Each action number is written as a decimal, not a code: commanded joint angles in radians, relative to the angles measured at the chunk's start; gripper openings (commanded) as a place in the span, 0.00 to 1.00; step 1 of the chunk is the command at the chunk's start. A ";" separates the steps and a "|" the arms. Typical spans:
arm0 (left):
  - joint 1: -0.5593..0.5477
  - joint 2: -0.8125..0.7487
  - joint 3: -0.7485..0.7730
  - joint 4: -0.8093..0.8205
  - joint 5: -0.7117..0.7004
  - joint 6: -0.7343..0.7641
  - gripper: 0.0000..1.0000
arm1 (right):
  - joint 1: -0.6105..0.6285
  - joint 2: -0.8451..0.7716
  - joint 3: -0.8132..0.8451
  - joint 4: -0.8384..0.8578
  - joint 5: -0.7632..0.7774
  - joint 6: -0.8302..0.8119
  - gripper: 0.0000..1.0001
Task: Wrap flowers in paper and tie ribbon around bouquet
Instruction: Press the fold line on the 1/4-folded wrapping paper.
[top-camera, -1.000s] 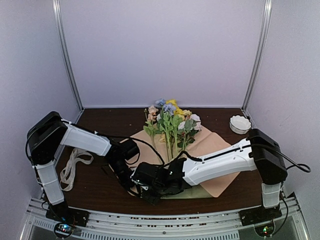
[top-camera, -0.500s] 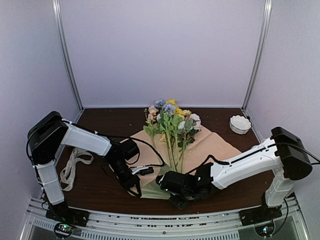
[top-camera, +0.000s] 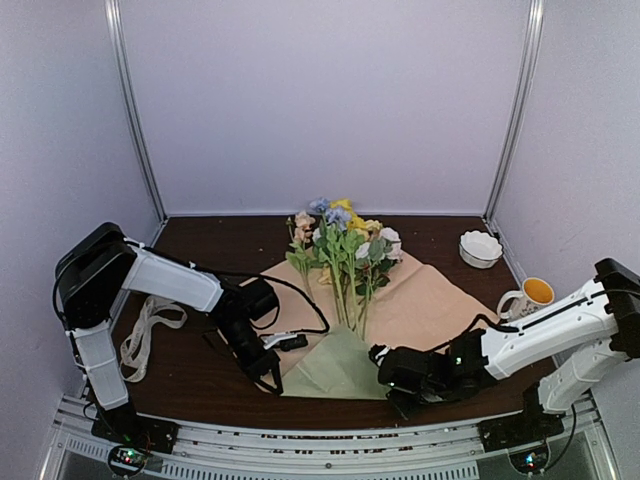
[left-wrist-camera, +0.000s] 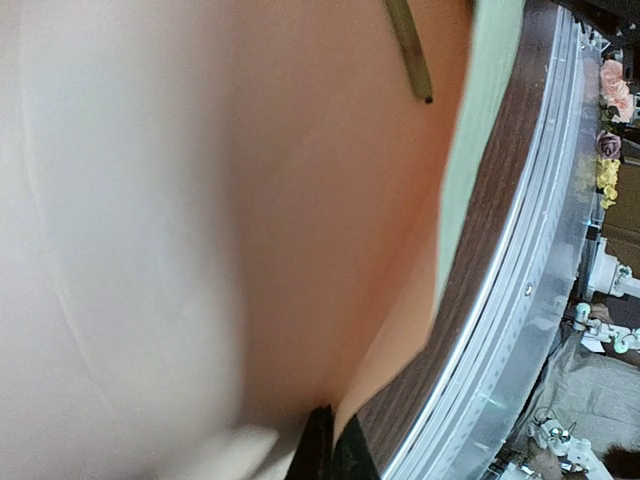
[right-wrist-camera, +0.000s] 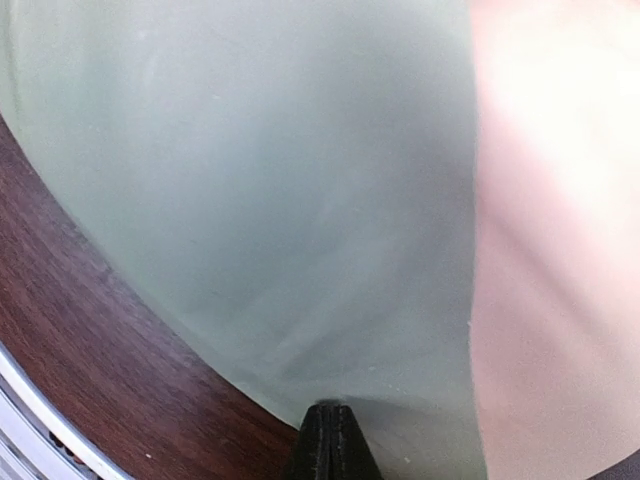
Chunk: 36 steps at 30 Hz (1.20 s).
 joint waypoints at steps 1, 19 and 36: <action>-0.001 0.046 -0.029 -0.059 -0.077 0.021 0.00 | -0.025 -0.066 -0.067 -0.067 0.012 0.160 0.02; -0.001 0.056 -0.023 -0.065 -0.071 0.022 0.00 | -0.118 -0.583 -0.244 0.069 -0.079 0.414 0.06; -0.003 0.046 -0.042 -0.046 -0.077 0.005 0.00 | -0.114 0.220 0.249 0.463 -0.383 0.192 0.00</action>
